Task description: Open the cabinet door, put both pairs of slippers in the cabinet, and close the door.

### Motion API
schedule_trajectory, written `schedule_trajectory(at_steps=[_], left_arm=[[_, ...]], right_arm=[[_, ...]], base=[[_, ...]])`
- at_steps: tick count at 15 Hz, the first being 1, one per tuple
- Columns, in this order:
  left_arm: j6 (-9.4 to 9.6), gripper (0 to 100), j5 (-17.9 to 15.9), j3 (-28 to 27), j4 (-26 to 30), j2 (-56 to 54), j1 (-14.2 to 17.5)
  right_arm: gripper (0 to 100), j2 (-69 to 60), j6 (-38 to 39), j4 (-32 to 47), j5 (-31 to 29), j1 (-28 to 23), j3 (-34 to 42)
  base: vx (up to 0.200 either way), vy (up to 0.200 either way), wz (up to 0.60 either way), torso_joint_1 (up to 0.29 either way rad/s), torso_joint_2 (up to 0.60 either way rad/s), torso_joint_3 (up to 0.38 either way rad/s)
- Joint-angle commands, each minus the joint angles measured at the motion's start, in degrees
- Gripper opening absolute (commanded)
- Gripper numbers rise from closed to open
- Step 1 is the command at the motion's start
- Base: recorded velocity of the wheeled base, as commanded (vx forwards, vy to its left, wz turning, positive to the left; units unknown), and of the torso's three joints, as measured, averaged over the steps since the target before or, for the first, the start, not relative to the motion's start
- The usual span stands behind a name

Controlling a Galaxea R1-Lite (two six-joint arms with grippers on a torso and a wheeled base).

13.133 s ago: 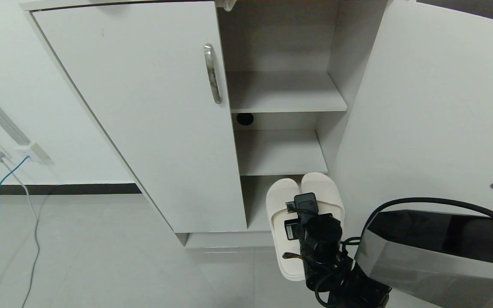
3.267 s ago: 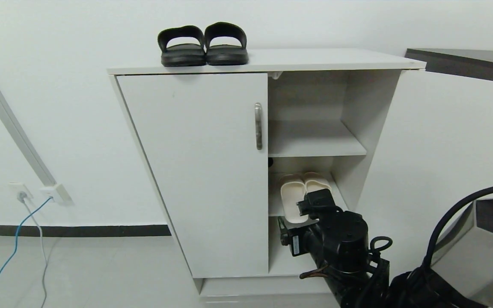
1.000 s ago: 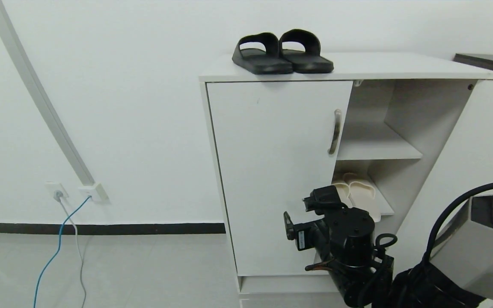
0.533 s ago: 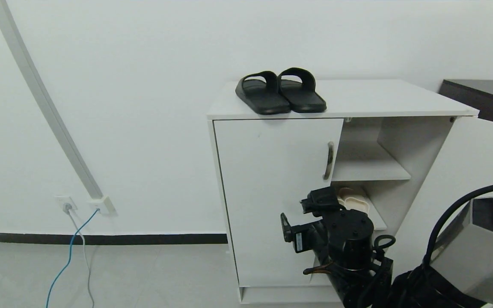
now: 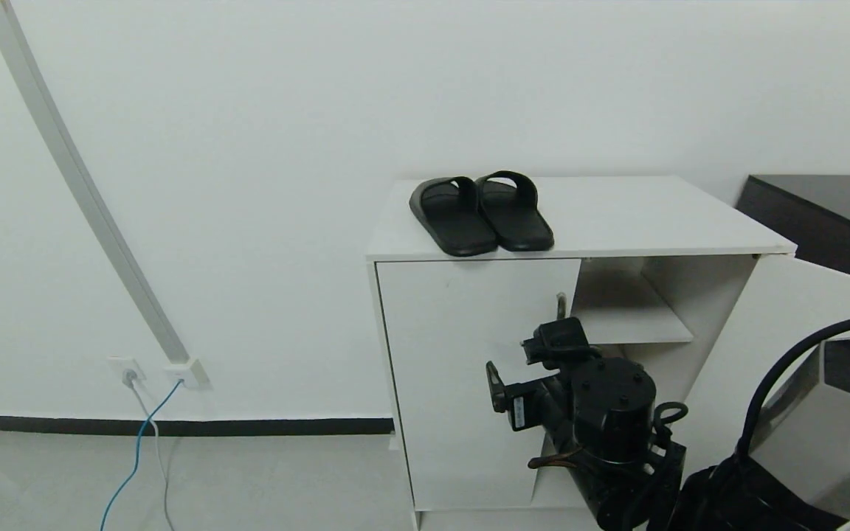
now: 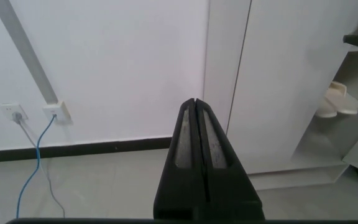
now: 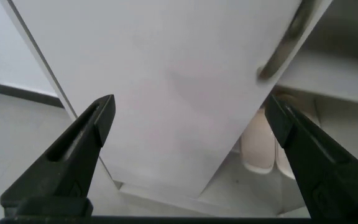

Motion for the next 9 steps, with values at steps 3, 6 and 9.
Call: schedule_trajectory(at_steps=[3, 6, 9], left_arm=[[-0.05, 0, 0.0, 0.01, 0.0, 0.07, 0.01], [-0.05, 0, 0.0, 0.01, 0.0, 0.07, 0.01], [-0.05, 0, 0.0, 0.01, 0.0, 0.07, 0.01]], right_arm=[[100, -0.78, -0.42, -1.16, 0.08, -0.19, 0.67], [100, 0.01, -0.25, -1.16, 0.25, -0.19, 0.59], [100, 0.45, 0.02, -1.25, 0.25, -0.19, 0.67]], base=[[0.0, 0.0, 0.0, 0.193, -0.5, -0.305], [0.0, 0.0, 0.0, 0.209, -0.53, -0.317], [0.0, 0.0, 0.0, 0.232, -0.55, -0.321]])
